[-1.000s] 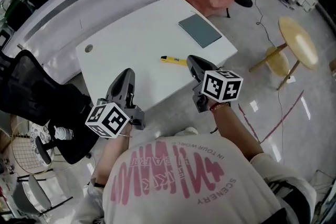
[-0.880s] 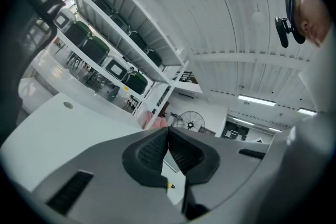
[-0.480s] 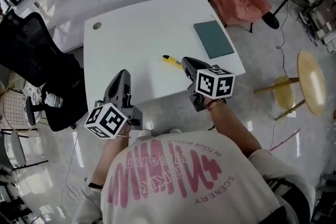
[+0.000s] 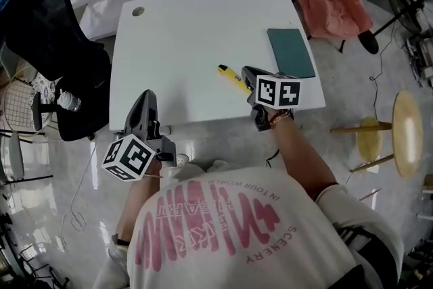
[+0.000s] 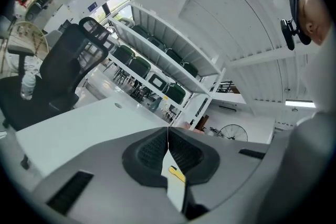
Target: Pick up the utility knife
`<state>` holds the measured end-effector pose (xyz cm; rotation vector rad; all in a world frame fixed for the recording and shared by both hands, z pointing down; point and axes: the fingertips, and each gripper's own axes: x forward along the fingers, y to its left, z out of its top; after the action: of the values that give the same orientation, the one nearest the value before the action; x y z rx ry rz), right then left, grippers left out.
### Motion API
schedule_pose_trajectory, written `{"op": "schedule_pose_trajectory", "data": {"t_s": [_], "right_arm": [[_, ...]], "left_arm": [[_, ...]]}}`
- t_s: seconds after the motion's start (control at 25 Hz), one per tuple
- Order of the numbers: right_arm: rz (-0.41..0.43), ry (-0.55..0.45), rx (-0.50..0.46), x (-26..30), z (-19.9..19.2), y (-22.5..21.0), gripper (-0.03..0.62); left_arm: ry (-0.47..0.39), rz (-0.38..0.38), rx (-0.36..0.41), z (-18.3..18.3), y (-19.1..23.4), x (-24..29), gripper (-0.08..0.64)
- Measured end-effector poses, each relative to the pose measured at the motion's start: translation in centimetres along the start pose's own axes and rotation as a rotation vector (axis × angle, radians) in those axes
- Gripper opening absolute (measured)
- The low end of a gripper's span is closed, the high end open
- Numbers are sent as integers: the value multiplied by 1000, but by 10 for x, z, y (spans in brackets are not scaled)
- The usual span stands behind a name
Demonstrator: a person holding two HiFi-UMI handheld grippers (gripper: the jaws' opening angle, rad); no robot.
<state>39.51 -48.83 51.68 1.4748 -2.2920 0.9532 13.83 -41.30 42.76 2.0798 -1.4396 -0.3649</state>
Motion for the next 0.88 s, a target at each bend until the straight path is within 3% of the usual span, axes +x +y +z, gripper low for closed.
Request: {"op": "schedule_pose_trajectory", "data": {"t_s": [0.24, 0.44, 0.8, 0.88], "right_arm": [[-29, 114, -87, 30, -16, -21, 14], [-54, 168, -140, 41, -20, -34, 14], [0, 276, -196, 63, -29, -32, 17], [29, 294, -200, 65, -31, -30, 92]], "left_arm": [[-15, 80, -54, -9, 25, -4, 25], [-26, 115, -45, -10, 30, -4, 25], [-14, 157, -56, -17, 48, -2, 25], [-12, 151, -52, -18, 45, 0, 25]]}}
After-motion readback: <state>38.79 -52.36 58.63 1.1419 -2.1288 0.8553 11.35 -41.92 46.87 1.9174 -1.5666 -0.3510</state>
